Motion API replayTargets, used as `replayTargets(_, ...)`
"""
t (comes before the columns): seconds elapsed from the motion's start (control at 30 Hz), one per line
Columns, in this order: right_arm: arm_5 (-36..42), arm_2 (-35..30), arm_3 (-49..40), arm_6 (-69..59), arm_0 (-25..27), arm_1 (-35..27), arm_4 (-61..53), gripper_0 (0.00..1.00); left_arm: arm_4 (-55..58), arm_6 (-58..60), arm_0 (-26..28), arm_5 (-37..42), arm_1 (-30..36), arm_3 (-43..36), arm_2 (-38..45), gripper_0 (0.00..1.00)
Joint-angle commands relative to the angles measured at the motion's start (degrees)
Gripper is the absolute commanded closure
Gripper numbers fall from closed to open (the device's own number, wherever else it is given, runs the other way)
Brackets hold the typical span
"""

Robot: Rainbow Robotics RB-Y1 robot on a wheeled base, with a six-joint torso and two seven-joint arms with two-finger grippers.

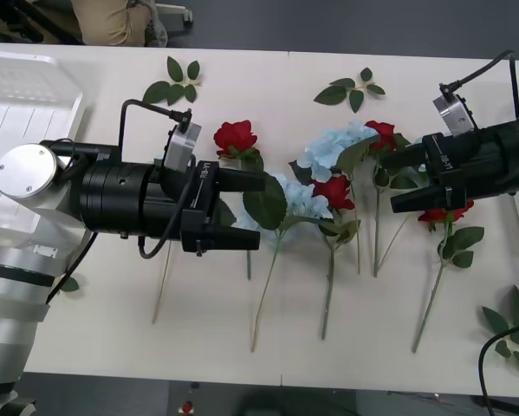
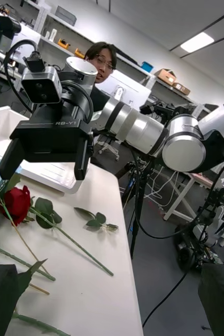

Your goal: Put the red flowers into the right box and the blue flowers into the left box

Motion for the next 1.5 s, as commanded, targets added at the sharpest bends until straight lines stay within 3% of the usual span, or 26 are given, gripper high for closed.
replayTargets(0.03,0.1,-0.6,-1.7,0.6,-1.9,-1.7,-0.1,0.0,1.3,-1.4,-4.8,1.1,1.8,0.1,3.2,0.0)
replayTargets(0.07,0.2,0.2,0.0,0.6,1.6,0.1,0.8,0.0,1.0,-1.4,-5.3,1.5,2.4,0.0,3.7,0.0)
replayTargets(0.37,2.7,-1.9,-6.9,0.6,2.0,-0.2,0.3,0.0,-1.9,-1.4,-8.4,3.5,10.0,0.0,6.8,0.0)
replayTargets(0.43,2.7,-2.7,-10.6,-5.9,2.1,-0.2,0.4,0.0,-2.8,0.6,-8.4,3.6,11.5,0.0,6.9,0.0)
replayTargets(0.63,2.7,-3.9,-23.1,-32.6,3.1,-0.2,4.3,0.0,-6.4,14.3,-8.4,4.2,16.3,-1.7,6.9,0.0)
replayTargets(0.9,2.7,-2.9,-32.5,-56.1,6.2,-0.2,10.9,0.0,-14.6,38.6,-7.2,4.6,19.1,-5.9,7.1,0.0)
replayTargets(1.17,2.7,-2.7,-39.0,-68.9,11.9,0.0,15.8,0.0,-25.6,57.2,-6.5,6.0,19.1,-8.9,8.7,0.0)
replayTargets(1.37,2.7,-5.6,-44.5,-78.3,18.4,0.0,16.4,0.0,-42.8,73.6,-6.8,12.1,19.2,-20.4,5.7,0.0)
replayTargets(1.5,2.7,-6.9,-47.4,-83.9,21.4,-0.1,18.8,0.0,-45.9,78.5,-6.8,13.3,19.2,-23.5,1.7,0.0)
